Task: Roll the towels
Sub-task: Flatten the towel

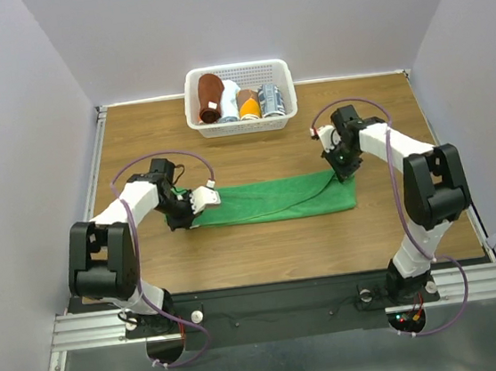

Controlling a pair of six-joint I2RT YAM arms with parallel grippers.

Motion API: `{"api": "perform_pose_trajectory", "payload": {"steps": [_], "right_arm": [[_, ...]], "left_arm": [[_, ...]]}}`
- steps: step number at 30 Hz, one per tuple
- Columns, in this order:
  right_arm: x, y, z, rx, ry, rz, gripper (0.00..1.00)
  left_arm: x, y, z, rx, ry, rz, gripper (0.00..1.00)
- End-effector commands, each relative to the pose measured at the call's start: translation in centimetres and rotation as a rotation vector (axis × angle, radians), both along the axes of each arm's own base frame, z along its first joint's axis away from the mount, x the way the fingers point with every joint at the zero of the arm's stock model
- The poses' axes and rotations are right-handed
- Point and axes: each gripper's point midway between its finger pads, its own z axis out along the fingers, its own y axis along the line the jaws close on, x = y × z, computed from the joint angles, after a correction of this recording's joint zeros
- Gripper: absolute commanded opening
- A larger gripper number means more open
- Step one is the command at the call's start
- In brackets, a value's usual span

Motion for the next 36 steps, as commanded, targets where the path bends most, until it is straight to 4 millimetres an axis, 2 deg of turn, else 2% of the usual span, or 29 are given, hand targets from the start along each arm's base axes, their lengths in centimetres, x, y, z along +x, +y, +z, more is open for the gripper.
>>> {"api": "perform_pose_trajectory", "payload": {"steps": [1, 3, 4, 6, 10, 11, 14, 17, 20, 23, 24, 25, 27, 29, 30, 31, 33, 36], "right_arm": [[1.5, -0.1, 4.9, 0.022, -0.165, 0.010, 0.01], [1.7, -0.5, 6.0, 0.031, -0.191, 0.003, 0.01], [2.1, -0.6, 7.2, 0.038, -0.224, -0.001, 0.01], [2.4, -1.2, 8.2, 0.047, -0.249, -0.020, 0.01], [3.6, -2.2, 11.9, 0.071, -0.347, -0.043, 0.01], [3.9, -2.7, 13.5, 0.084, -0.384, -0.056, 0.01], [4.4, -3.8, 16.2, 0.088, -0.457, -0.073, 0.01], [4.2, -4.8, 17.9, 0.088, -0.503, -0.083, 0.00], [3.0, -5.3, 19.7, 0.074, -0.555, -0.070, 0.01], [1.1, -5.7, 21.0, 0.063, -0.595, -0.061, 0.01], [0.5, -5.7, 21.5, 0.064, -0.605, -0.057, 0.01], [-0.6, -5.7, 22.6, 0.067, -0.640, -0.054, 0.01], [-1.9, -5.7, 23.6, 0.065, -0.668, -0.052, 0.01], [-3.0, -5.9, 24.3, 0.057, -0.692, -0.057, 0.01], [-4.1, -6.1, 25.5, 0.056, -0.738, -0.059, 0.01], [-4.8, -6.2, 25.8, 0.050, -0.748, -0.061, 0.01], [-6.5, -6.2, 26.8, 0.052, -0.779, -0.061, 0.01], [-7.9, -6.4, 27.8, 0.047, -0.808, -0.063, 0.01]], "left_arm": [[1.6, -0.2, 5.0, -0.084, -0.080, 0.056, 0.00], [2.8, -0.5, 6.9, -0.133, -0.125, 0.078, 0.00], [3.2, -0.4, 7.4, -0.150, -0.127, 0.107, 0.00], [5.0, 0.1, 9.4, -0.190, -0.167, 0.159, 0.00], [7.5, 0.0, 12.8, -0.288, -0.222, 0.228, 0.00], [8.4, 0.7, 13.9, -0.307, -0.244, 0.280, 0.00], [9.7, 0.9, 16.5, -0.337, -0.317, 0.315, 0.00], [10.1, 1.4, 18.6, -0.345, -0.381, 0.352, 0.00], [9.4, 1.9, 20.5, -0.349, -0.445, 0.373, 0.00], [7.6, 2.2, 21.8, -0.343, -0.496, 0.382, 0.00], [6.9, 2.2, 21.7, -0.339, -0.496, 0.384, 0.00], [5.8, 2.3, 22.7, -0.336, -0.534, 0.380, 0.00], [4.5, 2.4, 22.9, -0.328, -0.554, 0.379, 0.00], [2.5, 2.5, 24.0, -0.325, -0.608, 0.367, 0.00], [1.9, 2.6, 23.9, -0.318, -0.616, 0.371, 0.00], [0.9, 2.7, 24.8, -0.311, -0.662, 0.361, 0.00], [-0.7, 2.9, 25.3, -0.298, -0.697, 0.352, 0.00], [-1.8, 2.9, 26.1, -0.297, -0.726, 0.349, 0.00]]}}
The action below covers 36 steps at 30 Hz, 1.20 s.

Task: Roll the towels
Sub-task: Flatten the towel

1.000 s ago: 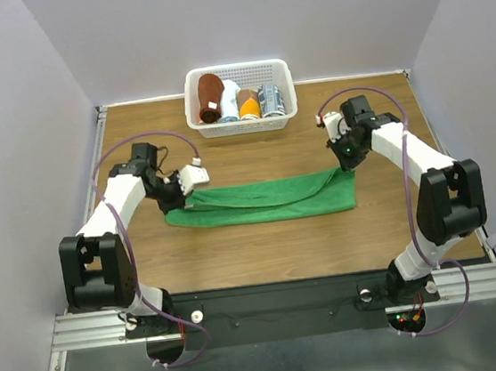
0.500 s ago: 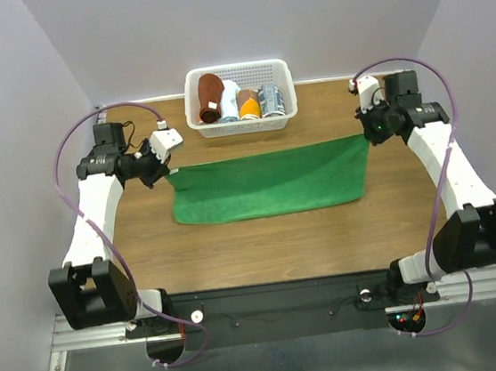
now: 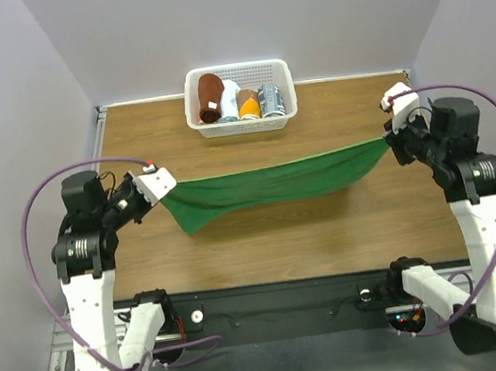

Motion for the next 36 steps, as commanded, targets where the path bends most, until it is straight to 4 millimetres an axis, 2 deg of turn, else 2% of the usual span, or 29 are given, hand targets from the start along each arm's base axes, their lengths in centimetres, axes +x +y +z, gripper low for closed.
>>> {"api": "perform_pose_trajectory", "payload": {"steps": [1, 4, 7, 8, 9, 10, 11, 12, 13, 14, 15, 16, 18, 19, 21, 22, 23, 24, 25, 26, 27, 28, 29, 31, 32, 34, 35, 36], "right_arm": [[-2.2, -0.8, 0.4, -0.028, -0.013, -0.023, 0.01], [-2.1, -0.9, -0.3, -0.039, 0.014, -0.020, 0.01], [-0.8, -0.7, -2.1, -0.046, 0.077, -0.005, 0.01], [0.6, -0.8, -3.7, -0.048, 0.134, -0.009, 0.01], [1.7, -0.8, -4.1, -0.047, 0.141, -0.013, 0.00], [3.3, -0.9, -6.0, -0.047, 0.205, -0.027, 0.01], [4.2, -0.9, -6.7, -0.046, 0.219, -0.027, 0.01], [5.5, -0.7, -7.5, -0.040, 0.236, -0.018, 0.01], [6.3, -0.6, -8.3, -0.037, 0.252, -0.013, 0.01], [7.7, -0.4, -10.6, -0.034, 0.317, -0.002, 0.01], [8.9, -0.2, -11.3, -0.026, 0.316, 0.003, 0.01], [9.6, 0.2, -12.2, -0.012, 0.333, 0.013, 0.01], [12.0, 0.4, -15.1, 0.003, 0.383, 0.008, 0.01], [12.8, 0.4, -16.1, 0.008, 0.400, 0.003, 0.01], [14.8, 0.5, -16.7, 0.027, 0.393, -0.012, 0.01], [15.6, 0.7, -18.7, 0.035, 0.437, -0.012, 0.01], [16.1, 0.8, -19.3, 0.045, 0.447, -0.019, 0.01], [16.7, 0.9, -20.0, 0.056, 0.462, -0.025, 0.13], [17.8, 1.1, -20.6, 0.076, 0.475, -0.043, 0.26], [18.3, 1.1, -20.7, 0.083, 0.476, -0.056, 0.42], [18.7, 1.0, -20.6, 0.083, 0.471, -0.061, 0.56], [19.3, 0.9, -20.0, 0.085, 0.452, -0.072, 0.58], [19.6, 0.9, -19.5, 0.097, 0.443, -0.092, 0.58], [19.7, 0.6, -18.5, 0.097, 0.421, -0.109, 0.61], [19.5, 0.5, -17.5, 0.098, 0.403, -0.116, 0.61], [18.4, 1.0, -17.0, 0.111, 0.416, -0.089, 0.59], [17.7, 1.3, -16.8, 0.120, 0.429, -0.075, 0.56], [16.4, 1.5, -16.9, 0.129, 0.463, -0.066, 0.49]], "left_arm": [[-1.7, 0.4, 0.4, 0.020, -0.023, 0.014, 0.00], [-1.7, 0.1, 0.8, 0.003, -0.027, 0.005, 0.00], [-0.1, 0.2, -0.7, -0.019, 0.038, 0.025, 0.00], [0.9, 0.2, -0.7, -0.035, 0.044, 0.039, 0.00], [2.1, 0.5, -1.9, -0.046, 0.095, 0.063, 0.00], [3.1, 0.6, -2.5, -0.053, 0.112, 0.073, 0.00], [3.8, 0.6, -3.2, -0.066, 0.141, 0.078, 0.00], [5.0, 0.5, -5.1, -0.078, 0.209, 0.077, 0.00], [5.9, 0.3, -5.6, -0.086, 0.219, 0.074, 0.00], [6.7, 0.3, -6.6, -0.102, 0.250, 0.086, 0.00], [7.4, 0.3, -7.3, -0.109, 0.263, 0.090, 0.00], [8.5, 0.4, -9.0, -0.113, 0.313, 0.099, 0.00], [10.5, 0.5, -9.9, -0.138, 0.312, 0.126, 0.00], [11.7, 0.8, -11.6, -0.137, 0.352, 0.152, 0.00], [13.8, 1.0, -12.2, -0.148, 0.344, 0.177, 0.00], [14.5, 1.1, -13.9, -0.158, 0.389, 0.192, 0.00], [15.3, 1.0, -14.3, -0.167, 0.384, 0.189, 0.05], [15.9, 0.9, -14.5, -0.175, 0.389, 0.189, 0.12], [16.2, 0.6, -16.1, -0.198, 0.443, 0.188, 0.31], [16.6, 0.6, -16.6, -0.208, 0.465, 0.200, 0.46], [17.4, 0.6, -16.3, -0.216, 0.466, 0.208, 0.57], [17.9, 1.0, -17.6, -0.221, 0.503, 0.239, 0.63], [18.1, 1.2, -17.6, -0.244, 0.519, 0.263, 0.64], [19.0, 2.4, -16.4, -0.291, 0.494, 0.315, 0.67], [19.4, 2.8, -15.7, -0.319, 0.480, 0.346, 0.67], [19.4, 3.2, -14.3, -0.326, 0.443, 0.355, 0.66], [18.8, 2.9, -14.2, -0.322, 0.454, 0.336, 0.64], [18.2, 2.6, -14.3, -0.310, 0.457, 0.300, 0.61]]}}
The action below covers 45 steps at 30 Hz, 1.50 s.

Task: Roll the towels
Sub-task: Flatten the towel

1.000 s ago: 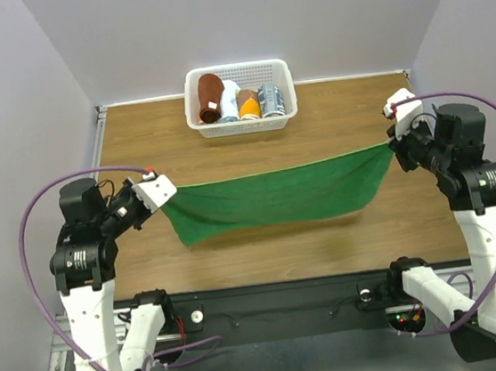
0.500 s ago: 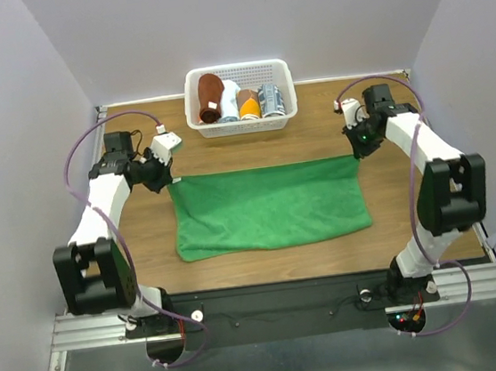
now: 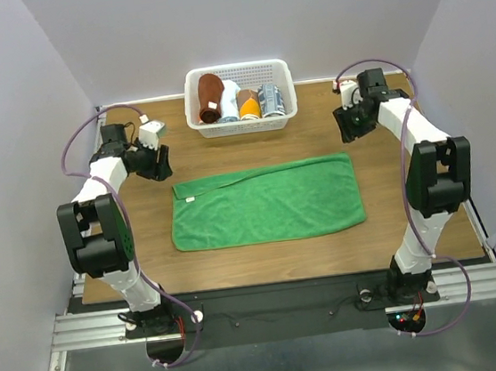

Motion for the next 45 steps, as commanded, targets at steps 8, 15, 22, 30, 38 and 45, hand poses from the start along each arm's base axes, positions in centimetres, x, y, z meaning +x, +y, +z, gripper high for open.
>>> {"api": "perform_pose_trajectory", "payload": {"steps": [8, 15, 22, 30, 38, 45], "right_arm": [[-8.3, 4.7, 1.3, 0.267, 0.217, 0.093, 0.28], [-13.0, 6.0, -1.5, 0.302, 0.409, 0.124, 0.28], [-15.7, 5.2, -4.8, 0.228, 0.541, 0.131, 0.30], [-16.7, 3.8, -7.4, 0.146, 0.611, 0.133, 0.30], [-17.2, 1.8, -9.5, 0.024, 0.628, 0.126, 0.31], [-17.0, 1.1, -9.9, -0.012, 0.618, 0.129, 0.31]], "left_arm": [[-5.7, -2.9, 1.1, 0.088, -0.048, -0.350, 0.45], [-6.8, -4.4, -1.9, 0.209, -0.023, -0.499, 0.60], [-6.1, -5.2, -4.4, 0.272, 0.007, -0.529, 0.60], [-5.6, -4.0, -6.1, 0.343, 0.036, -0.525, 0.56], [-4.6, -3.8, -5.1, 0.359, 0.000, -0.500, 0.30], [-4.1, -4.3, -3.5, 0.325, -0.006, -0.505, 0.35]]}}
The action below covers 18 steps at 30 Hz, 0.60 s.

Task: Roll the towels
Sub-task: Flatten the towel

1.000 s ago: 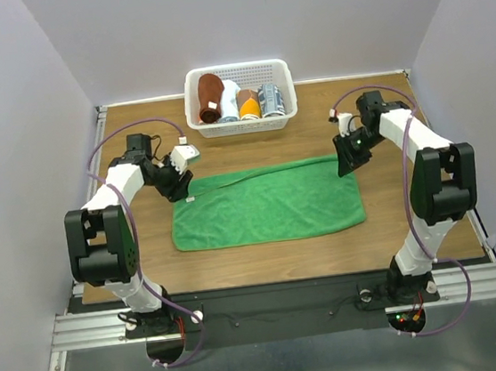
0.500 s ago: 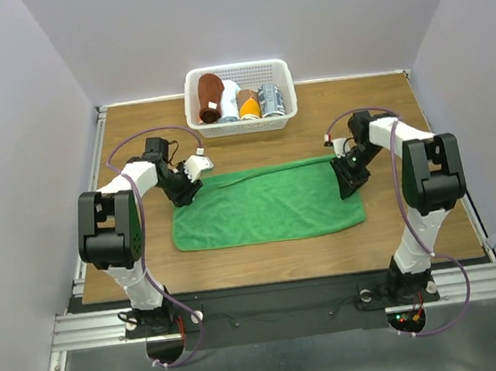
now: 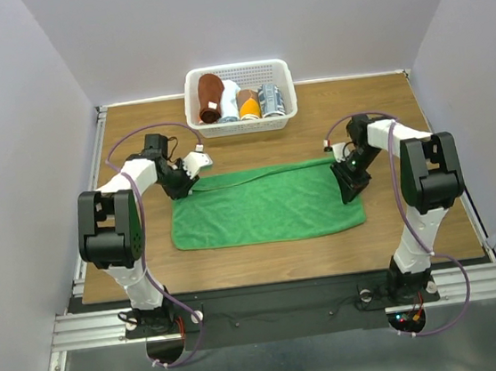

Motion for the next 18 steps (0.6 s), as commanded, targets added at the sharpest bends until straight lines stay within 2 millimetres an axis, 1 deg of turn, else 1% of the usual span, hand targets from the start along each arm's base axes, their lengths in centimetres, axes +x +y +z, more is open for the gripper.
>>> {"api": "perform_pose_trajectory", "payload": {"steps": [1, 3, 4, 6, 7, 9, 10, 11, 12, 13, 14, 15, 17, 18], "right_arm": [[-0.3, -1.7, -1.7, -0.101, -0.008, 0.051, 0.30], [-0.3, -1.7, -1.6, -0.101, -0.010, 0.051, 0.31], [-0.3, -1.8, -1.6, -0.104, -0.010, 0.053, 0.30], [-0.3, -1.8, -1.6, -0.106, -0.014, 0.057, 0.31], [-0.4, -1.9, -1.5, -0.111, -0.013, 0.059, 0.31], [-0.4, -2.0, -1.6, -0.113, -0.015, 0.061, 0.31], [-0.4, -2.0, -1.5, -0.115, -0.016, 0.063, 0.30], [-0.4, -2.0, -1.6, -0.115, -0.016, 0.064, 0.30], [-0.4, -2.1, -1.6, -0.114, -0.017, 0.064, 0.31], [-0.4, -2.0, -1.6, -0.113, -0.017, 0.067, 0.31], [-0.4, -2.0, -1.6, -0.113, -0.017, 0.067, 0.31], [-0.4, -2.0, -1.5, -0.114, -0.021, 0.071, 0.30], [-0.4, -2.1, -1.4, -0.113, -0.025, 0.074, 0.30], [-0.3, -2.1, -1.3, -0.113, -0.032, 0.075, 0.30]], "left_arm": [[1.2, -0.4, 2.3, -0.034, -0.041, -0.007, 0.34], [1.3, -0.5, 2.4, -0.042, -0.033, -0.006, 0.32], [1.5, -0.7, 2.6, -0.054, -0.036, -0.009, 0.28], [1.6, -0.8, 2.8, -0.070, -0.029, -0.006, 0.23], [2.1, -0.9, 3.4, -0.089, -0.041, 0.010, 0.17], [3.0, -0.7, 4.0, -0.112, -0.055, 0.036, 0.12], [4.0, -0.7, 4.8, -0.126, -0.080, 0.059, 0.09], [5.2, -0.5, 5.1, -0.140, -0.106, 0.113, 0.02], [6.0, -0.4, 5.4, -0.151, -0.124, 0.134, 0.00], [7.0, -0.2, 5.9, -0.163, -0.151, 0.158, 0.00], [7.9, -0.1, 5.9, -0.170, -0.162, 0.181, 0.00], [9.2, -0.2, 6.4, -0.185, -0.204, 0.204, 0.00], [11.1, 0.0, 6.4, -0.217, -0.222, 0.280, 0.00], [11.6, 0.1, 6.2, -0.230, -0.214, 0.314, 0.00]]}}
